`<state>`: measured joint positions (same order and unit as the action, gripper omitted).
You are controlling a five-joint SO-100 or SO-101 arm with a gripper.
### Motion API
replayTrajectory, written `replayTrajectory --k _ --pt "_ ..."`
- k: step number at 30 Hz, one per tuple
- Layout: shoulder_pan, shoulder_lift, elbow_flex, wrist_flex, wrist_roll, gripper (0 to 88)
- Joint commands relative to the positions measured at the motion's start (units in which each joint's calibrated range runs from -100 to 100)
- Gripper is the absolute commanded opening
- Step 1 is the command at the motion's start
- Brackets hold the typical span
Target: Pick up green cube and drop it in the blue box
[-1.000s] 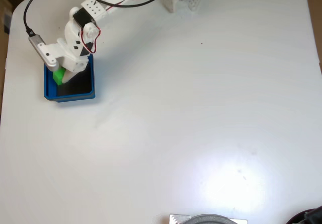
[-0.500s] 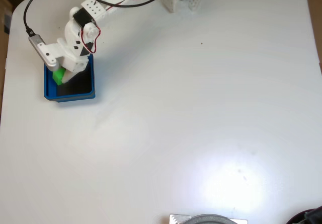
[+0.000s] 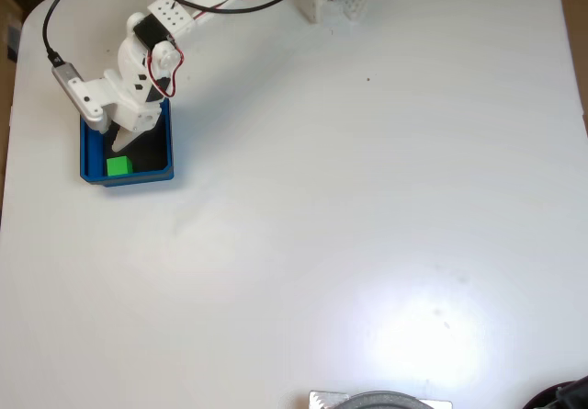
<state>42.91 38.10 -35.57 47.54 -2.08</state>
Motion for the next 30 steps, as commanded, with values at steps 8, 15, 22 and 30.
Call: replayTrajectory --k 8,15,22,30 --pt "0.5 -3.1 -1.9 -0.9 0.4 15.4" --pt "0.8 -6.7 -2.2 -0.9 0.1 15.6" --pt "1.7 -12.3 -1.8 -0.8 0.1 15.9" --pt "3.0 -15.9 -1.7 -0.8 0.1 21.3"
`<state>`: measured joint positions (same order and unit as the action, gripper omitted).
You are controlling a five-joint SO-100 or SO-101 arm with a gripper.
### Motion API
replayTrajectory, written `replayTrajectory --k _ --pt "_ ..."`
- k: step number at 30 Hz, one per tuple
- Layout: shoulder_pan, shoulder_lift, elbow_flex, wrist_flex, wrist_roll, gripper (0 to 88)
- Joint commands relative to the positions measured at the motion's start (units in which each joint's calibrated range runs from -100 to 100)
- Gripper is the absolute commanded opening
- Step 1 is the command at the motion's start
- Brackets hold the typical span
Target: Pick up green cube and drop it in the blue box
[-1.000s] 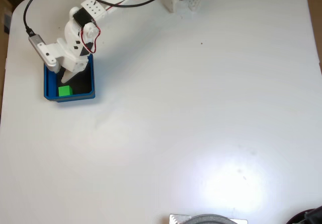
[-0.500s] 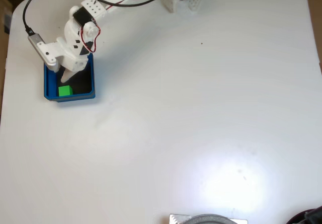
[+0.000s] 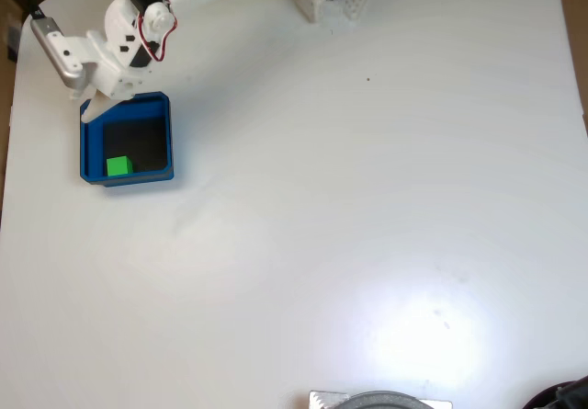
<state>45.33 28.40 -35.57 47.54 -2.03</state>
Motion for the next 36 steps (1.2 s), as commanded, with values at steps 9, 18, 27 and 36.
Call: replayTrajectory --k 9,18,27,36 --pt "0.6 -11.3 -1.6 -0.8 0.4 21.4" --pt "0.4 -13.8 -1.3 -0.6 0.1 21.4" --pt "-0.1 -26.2 15.3 -0.7 0.4 21.2" --pt "-0.1 -35.5 32.7 -0.8 0.5 21.1"
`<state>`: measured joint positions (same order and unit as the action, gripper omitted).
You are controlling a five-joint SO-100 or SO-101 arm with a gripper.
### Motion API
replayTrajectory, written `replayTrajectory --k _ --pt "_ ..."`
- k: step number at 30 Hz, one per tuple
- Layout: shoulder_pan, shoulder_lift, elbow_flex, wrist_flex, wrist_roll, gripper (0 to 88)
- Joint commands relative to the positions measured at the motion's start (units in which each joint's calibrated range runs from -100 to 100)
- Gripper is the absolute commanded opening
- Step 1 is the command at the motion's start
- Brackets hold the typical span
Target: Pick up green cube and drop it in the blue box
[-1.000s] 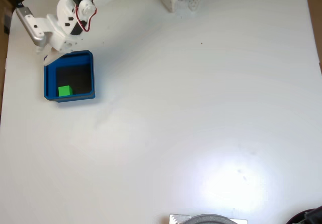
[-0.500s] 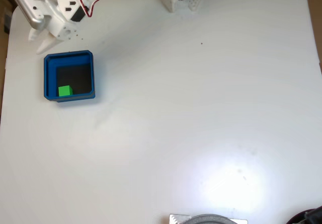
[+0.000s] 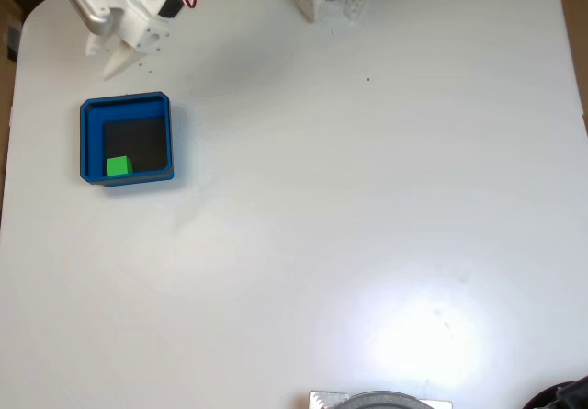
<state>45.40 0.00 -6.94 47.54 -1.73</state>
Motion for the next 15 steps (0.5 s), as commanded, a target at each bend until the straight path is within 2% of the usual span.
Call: replayTrajectory --k 1,10,15 --pt "-0.1 -8.1 5.5 -0.8 0.2 21.1" --pt "-0.2 -16.0 16.3 -0.8 0.2 20.9" --pt "-0.2 -20.4 21.7 -0.8 0.2 16.4"
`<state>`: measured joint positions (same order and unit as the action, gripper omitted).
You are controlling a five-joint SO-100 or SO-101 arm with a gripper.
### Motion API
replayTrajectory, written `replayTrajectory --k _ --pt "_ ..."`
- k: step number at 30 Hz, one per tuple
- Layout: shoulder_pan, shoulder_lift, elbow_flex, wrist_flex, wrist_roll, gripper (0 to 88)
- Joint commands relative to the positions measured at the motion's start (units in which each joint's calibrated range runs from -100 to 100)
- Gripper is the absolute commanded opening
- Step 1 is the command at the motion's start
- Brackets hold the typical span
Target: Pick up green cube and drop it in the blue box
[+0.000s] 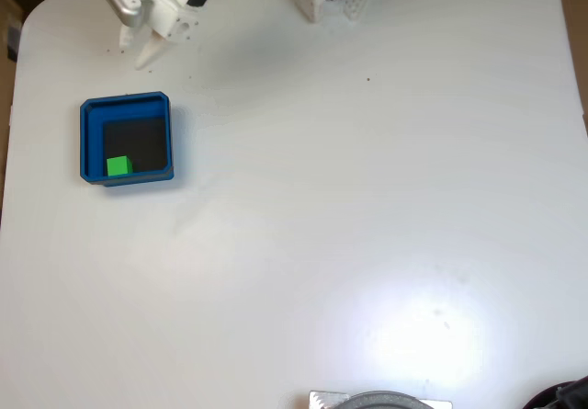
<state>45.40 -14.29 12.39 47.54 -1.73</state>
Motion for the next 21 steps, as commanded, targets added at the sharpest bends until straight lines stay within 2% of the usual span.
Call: replayTrajectory --k 1,18,21 --pt "-0.2 -7.0 3.3 -0.8 0.2 15.2" --pt "-0.2 -21.2 18.8 -0.8 0.2 12.3" --pt "-0.1 -24.6 21.9 -0.8 0.2 9.5"
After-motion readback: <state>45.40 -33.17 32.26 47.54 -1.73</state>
